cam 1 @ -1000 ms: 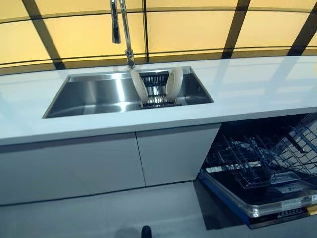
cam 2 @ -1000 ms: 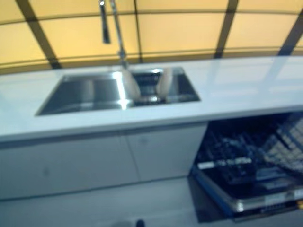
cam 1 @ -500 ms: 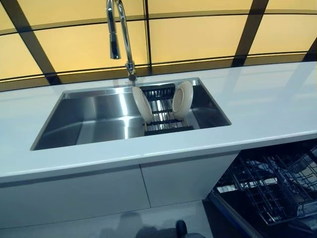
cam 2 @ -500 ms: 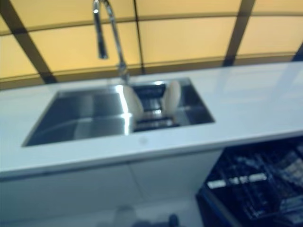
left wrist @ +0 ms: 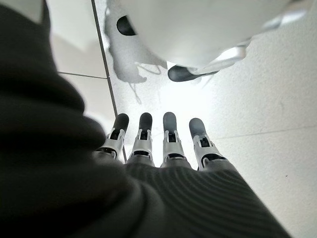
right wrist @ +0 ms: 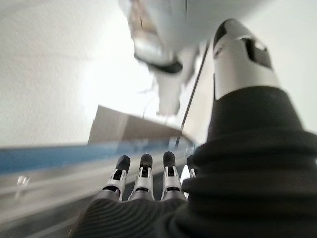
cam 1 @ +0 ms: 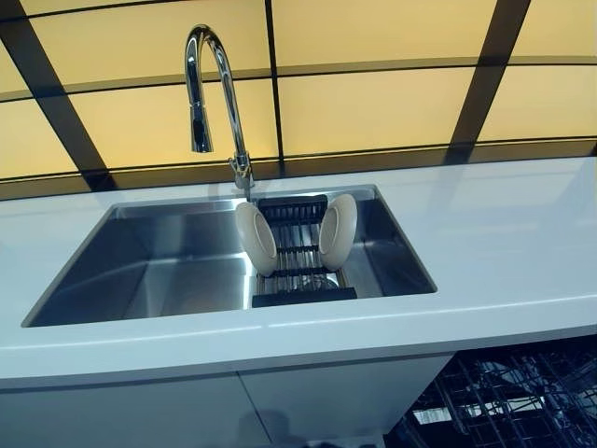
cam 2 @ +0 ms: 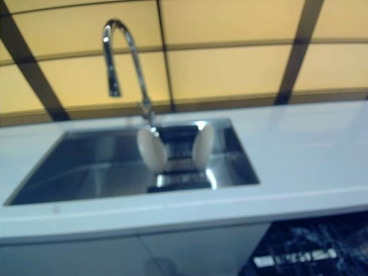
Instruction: Take plates into dishwasher
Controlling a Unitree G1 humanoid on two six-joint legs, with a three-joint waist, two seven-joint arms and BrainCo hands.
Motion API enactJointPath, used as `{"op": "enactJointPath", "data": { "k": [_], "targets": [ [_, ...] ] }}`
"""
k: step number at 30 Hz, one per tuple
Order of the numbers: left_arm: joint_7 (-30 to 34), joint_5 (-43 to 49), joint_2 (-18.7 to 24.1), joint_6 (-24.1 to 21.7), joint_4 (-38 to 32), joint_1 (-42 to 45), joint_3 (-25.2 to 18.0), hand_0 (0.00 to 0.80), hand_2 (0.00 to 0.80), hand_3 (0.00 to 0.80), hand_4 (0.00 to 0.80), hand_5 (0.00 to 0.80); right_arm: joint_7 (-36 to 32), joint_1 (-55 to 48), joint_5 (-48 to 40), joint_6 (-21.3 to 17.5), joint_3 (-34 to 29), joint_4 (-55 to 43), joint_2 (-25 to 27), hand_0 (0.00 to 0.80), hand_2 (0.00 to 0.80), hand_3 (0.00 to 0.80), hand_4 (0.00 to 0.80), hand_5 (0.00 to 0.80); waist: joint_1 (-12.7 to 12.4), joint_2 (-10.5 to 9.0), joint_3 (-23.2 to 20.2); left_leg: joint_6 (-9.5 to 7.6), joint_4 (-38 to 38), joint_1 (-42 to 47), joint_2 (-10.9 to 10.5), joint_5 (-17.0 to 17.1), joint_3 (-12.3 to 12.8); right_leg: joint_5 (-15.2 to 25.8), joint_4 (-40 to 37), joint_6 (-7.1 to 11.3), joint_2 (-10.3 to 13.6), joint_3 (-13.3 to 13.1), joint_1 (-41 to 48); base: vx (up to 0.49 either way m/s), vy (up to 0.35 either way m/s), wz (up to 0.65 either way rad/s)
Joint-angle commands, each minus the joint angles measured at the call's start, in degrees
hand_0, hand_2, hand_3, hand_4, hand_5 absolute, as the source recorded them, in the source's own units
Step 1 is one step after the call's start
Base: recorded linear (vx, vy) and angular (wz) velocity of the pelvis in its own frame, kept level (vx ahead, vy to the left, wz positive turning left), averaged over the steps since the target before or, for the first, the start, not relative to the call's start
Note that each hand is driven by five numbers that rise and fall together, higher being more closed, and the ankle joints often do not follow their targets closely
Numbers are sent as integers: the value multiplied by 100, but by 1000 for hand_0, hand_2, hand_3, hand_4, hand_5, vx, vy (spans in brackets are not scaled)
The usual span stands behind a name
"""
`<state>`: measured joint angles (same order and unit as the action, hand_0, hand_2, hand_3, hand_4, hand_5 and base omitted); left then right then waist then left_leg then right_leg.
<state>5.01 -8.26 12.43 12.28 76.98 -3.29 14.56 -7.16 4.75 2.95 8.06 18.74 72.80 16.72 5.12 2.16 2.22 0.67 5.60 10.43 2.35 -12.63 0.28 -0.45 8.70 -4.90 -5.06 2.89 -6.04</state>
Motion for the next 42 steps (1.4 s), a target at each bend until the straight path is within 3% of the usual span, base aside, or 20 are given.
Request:
{"op": "enactJointPath", "data": {
  "k": [1, 2, 3, 4, 5, 6, 7, 11, 13, 24, 30, 33, 37, 42],
  "targets": [
    [-74, 237, 287, 81, 142, -107, -177, 0, 0, 0, 0, 0, -1134, 298, 414, -186, 494, -241, 142, 0, 0, 0, 0, 0, -225, -385, 65, -221, 2523, -1041, -118, 937, 132, -166, -307, 412, 441, -249, 550, -37, -160, -2],
    [-38, 337, 302, 130, 57, -100, -184, 0, 0, 0, 0, 0, -1239, 325, 364, -147, 524, -394, 219, 0, 0, 0, 0, 0, -255, -428, 92, -259, 2887, -1516, -113, 958, 144, -137, -402, 368, 417, -179, 681, -24, -88, 4],
    [14, 413, 343, 196, -20, -97, -164, 0, 0, 0, 0, 0, -1354, 362, 457, -157, 579, -531, 322, 0, 0, 0, 0, 0, -291, -491, 109, -257, 2254, -1517, -216, 849, 237, -123, -557, 422, 441, -138, 859, 21, 23, -8],
    [27, 396, 380, 201, -51, -91, -130, 0, 0, 0, 0, 0, -1594, 405, 654, -293, 651, -570, 430, 0, 0, 0, 0, 0, -297, -524, 113, -206, 768, -1259, -345, 866, 334, -96, -646, 530, 477, -100, 961, 69, 67, -6],
    [119, 560, 432, 207, -59, -97, -188, 0, 0, 0, 0, 0, -1738, 431, 766, -414, 652, -582, 492, 0, 0, 0, 0, 0, -300, -540, 117, -124, 326, -1212, -253, 961, 481, -126, -661, 540, 492, 7, 1006, 56, 67, -10],
    [180, 680, 435, 196, -34, -161, -107, 0, 0, 0, 0, 0, -1765, 423, 842, -487, 593, -596, 506, 0, 0, 0, 0, 0, -314, -593, 131, -180, 779, -1453, -411, 743, 460, -97, -757, 569, 538, 42, 1045, 70, 48, 10],
    [198, 698, 482, 208, -37, -190, -58, 0, 0, 0, 0, 0, -1924, 426, 895, -494, 646, -694, 581, 0, 0, 0, 0, 0, -326, -608, 74, -210, 334, -1364, -461, 855, 276, -84, -824, 621, 551, -4, 1023, 89, 79, 27],
    [204, 602, 638, 178, -122, -170, -206, 0, 0, 0, 0, 0, -2990, 409, 1198, -936, 660, -1202, 1133, 0, 0, 0, 0, 0, -337, -563, -72, -190, -623, -694, -363, 1013, 592, 83, -1095, 823, 658, 304, 984, 119, 49, -3],
    [117, 526, 704, 235, -205, -140, -244, 0, 0, 0, 0, 0, -3575, 306, 1048, -874, 643, -1881, 1383, 0, 0, 0, 0, 0, -280, -586, -141, -219, -800, -612, -346, 1061, 613, 147, -1184, 824, 609, 152, 949, 96, -20, -19],
    [254, 587, 851, 136, -133, 126, -549, 0, 0, 0, 0, 0, -6305, 174, -623, 183, 71, -5422, 2949, 0, 0, 0, 0, 0, 10, -643, -331, -167, -1060, -617, -348, 1158, 735, 229, -1370, 827, 511, -49, 891, 31, -13, -1],
    [265, 566, 864, -34, -21, 264, -618, 0, 0, 0, 0, 0, -7454, 412, -1663, 973, -221, -6799, 3360, 0, 0, 0, 0, 0, 63, -640, -358, -152, -1060, -590, -311, 1125, 877, 157, -1370, 812, 490, -84, 910, 3, -4, -10],
    [287, 532, 888, -110, 52, 289, -625, 0, 0, 0, 0, 0, -7748, 549, -2196, 1437, -255, -7256, 3455, 0, 0, 0, 0, 0, 72, -635, -380, -139, -1060, -583, -292, 1110, 916, 121, -1370, 813, 488, -92, 922, -1, -5, -3],
    [276, 523, 865, -201, 141, 322, -602, 0, 0, 0, 0, 0, -7631, 623, -2393, 1701, -342, -7478, 3548, 0, 0, 0, 0, 0, 83, -627, -414, -119, -1060, -585, -271, 1078, 929, 80, -1370, 816, 493, -79, 933, 0, -1, -1],
    [344, 484, 877, -257, 218, 328, -549, 0, 0, 0, 0, 0, -7984, 689, -2947, 2187, -374, -7831, 3582, 0, 0, 0, 0, 0, 114, -606, -423, -106, -1060, -583, -251, 1071, 957, 77, -1370, 826, 504, -75, 935, -3, 4, -4]
  ]
}}
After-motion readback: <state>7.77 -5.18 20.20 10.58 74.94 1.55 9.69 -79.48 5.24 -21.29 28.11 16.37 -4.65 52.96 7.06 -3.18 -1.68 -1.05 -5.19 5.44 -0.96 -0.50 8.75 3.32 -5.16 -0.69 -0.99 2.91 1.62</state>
